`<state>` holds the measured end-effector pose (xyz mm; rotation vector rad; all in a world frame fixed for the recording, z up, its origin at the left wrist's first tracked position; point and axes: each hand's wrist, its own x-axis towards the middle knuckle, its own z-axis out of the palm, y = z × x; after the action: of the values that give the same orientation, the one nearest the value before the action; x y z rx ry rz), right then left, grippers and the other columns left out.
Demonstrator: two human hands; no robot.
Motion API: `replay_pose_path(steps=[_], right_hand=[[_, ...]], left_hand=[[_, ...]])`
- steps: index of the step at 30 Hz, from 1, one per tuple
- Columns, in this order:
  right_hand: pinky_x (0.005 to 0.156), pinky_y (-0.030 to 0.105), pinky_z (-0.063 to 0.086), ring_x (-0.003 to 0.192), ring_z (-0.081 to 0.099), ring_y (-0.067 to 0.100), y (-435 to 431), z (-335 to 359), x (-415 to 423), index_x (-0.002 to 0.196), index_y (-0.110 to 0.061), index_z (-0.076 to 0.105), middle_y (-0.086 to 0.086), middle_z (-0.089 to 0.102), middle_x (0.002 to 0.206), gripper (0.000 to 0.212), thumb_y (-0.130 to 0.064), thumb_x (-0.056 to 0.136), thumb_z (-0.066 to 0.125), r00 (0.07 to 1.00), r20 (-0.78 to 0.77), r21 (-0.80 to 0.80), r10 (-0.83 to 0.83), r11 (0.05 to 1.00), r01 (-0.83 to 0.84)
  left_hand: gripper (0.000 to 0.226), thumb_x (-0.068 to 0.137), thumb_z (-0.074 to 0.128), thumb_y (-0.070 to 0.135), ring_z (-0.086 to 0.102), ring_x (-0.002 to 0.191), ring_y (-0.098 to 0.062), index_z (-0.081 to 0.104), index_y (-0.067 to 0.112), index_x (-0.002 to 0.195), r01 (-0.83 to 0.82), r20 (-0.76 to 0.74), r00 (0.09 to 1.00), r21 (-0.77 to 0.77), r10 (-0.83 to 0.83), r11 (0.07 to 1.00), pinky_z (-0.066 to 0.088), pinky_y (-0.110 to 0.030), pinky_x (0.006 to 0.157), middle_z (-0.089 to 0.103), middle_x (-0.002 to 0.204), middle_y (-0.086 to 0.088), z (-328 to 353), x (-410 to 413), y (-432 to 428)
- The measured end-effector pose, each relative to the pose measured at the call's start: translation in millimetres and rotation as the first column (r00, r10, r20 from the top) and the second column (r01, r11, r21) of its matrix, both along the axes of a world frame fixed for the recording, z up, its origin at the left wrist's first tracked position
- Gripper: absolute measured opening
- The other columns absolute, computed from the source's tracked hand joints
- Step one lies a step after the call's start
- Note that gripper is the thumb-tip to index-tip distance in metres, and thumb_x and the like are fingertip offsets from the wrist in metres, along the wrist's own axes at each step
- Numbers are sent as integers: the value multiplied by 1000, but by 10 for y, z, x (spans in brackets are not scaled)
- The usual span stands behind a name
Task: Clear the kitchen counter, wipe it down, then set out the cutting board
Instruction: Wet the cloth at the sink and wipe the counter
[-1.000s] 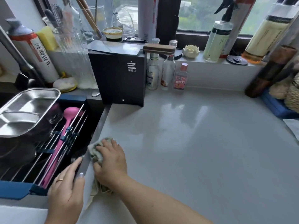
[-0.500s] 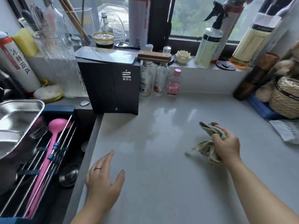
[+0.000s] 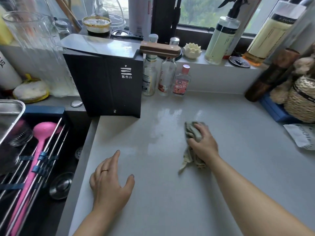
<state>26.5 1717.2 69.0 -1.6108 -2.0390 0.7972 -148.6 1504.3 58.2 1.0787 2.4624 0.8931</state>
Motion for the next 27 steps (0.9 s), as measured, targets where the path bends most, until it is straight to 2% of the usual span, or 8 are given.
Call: replay_pose_path(steps=[7, 9, 12, 14, 17, 21, 24, 27], right_hand=[[109, 19, 22, 139, 29, 12, -759, 15, -1101, 128, -23, 52, -5, 47, 142, 55, -14, 74, 60, 943, -69, -34, 325, 944, -328], [108, 22, 28, 133, 39, 11, -969, 49, -1304, 122, -25, 58, -5, 54, 137, 49, -13, 75, 59, 932, -135, -85, 336, 933, -349], [82, 26, 55, 85, 68, 9, -1113, 162, -1390, 100, -27, 70, 2, 72, 103, 37, -4, 74, 56, 877, -465, -331, 120, 896, -297], [55, 17, 54, 55, 64, 2, -994, 220, -1236, 86, -26, 72, -2, 73, 78, 37, 4, 75, 54, 784, -618, -442, -62, 852, -280], [51, 14, 52, 55, 65, 2, -536, 309, -707, 94, -16, 72, -8, 73, 73, 33, 8, 77, 57, 695, -686, -420, -214, 897, -137], [55, 9, 52, 54, 62, -6, 318, 380, 253, 111, -9, 65, 3, 69, 89, 37, 5, 79, 56, 762, -547, -227, -346, 938, 263], [93, 33, 52, 94, 66, 20, 842, 310, 805, 118, -15, 61, 14, 67, 114, 41, -9, 79, 55, 813, -290, -147, -505, 863, 484], [99, 39, 44, 110, 57, 34, 1084, 187, 854, 125, -18, 55, 15, 60, 126, 44, -14, 81, 50, 859, -101, -144, -502, 862, 487]], left_hand=[[78, 62, 49, 37, 33, 131, -26, 33, 20, 137, -10, 44, 999, 80, 7, 997, 19, -43, 107, 46, 137, -7, 45, -48, -84], [77, 62, 47, 36, 32, 131, -25, 34, 20, 136, -47, 39, 998, 86, 44, 995, 20, -44, 107, 46, 137, -6, 77, -80, -119], [75, 63, 46, 37, 31, 132, -26, 35, 23, 136, -97, 33, 995, 75, 95, 992, 19, -45, 107, 47, 137, -5, 83, -104, -169], [70, 68, 50, 39, 32, 130, -26, 37, 24, 135, -95, 31, 995, 71, 93, 993, 20, -45, 106, 48, 136, -4, 61, -86, -151], [68, 67, 49, 41, 35, 130, -26, 41, 24, 132, -36, 7, 999, 64, 35, 997, 21, -46, 106, 49, 135, -4, 21, -2, -31], [70, 64, 45, 43, 29, 136, -25, 46, 21, 130, 3, -62, 998, 32, -1, 999, 16, -44, 109, 48, 138, -5, -4, 119, 153], [79, 59, 35, 51, 34, 134, -29, 50, 13, 127, 5, -83, 997, 68, 0, 998, 18, -45, 109, 52, 134, -10, -39, 127, 183], [84, 54, 35, 50, 38, 131, -30, 49, 9, 126, -42, -29, 999, 103, 46, 994, 21, -45, 109, 54, 131, -12, -45, 108, 195]])
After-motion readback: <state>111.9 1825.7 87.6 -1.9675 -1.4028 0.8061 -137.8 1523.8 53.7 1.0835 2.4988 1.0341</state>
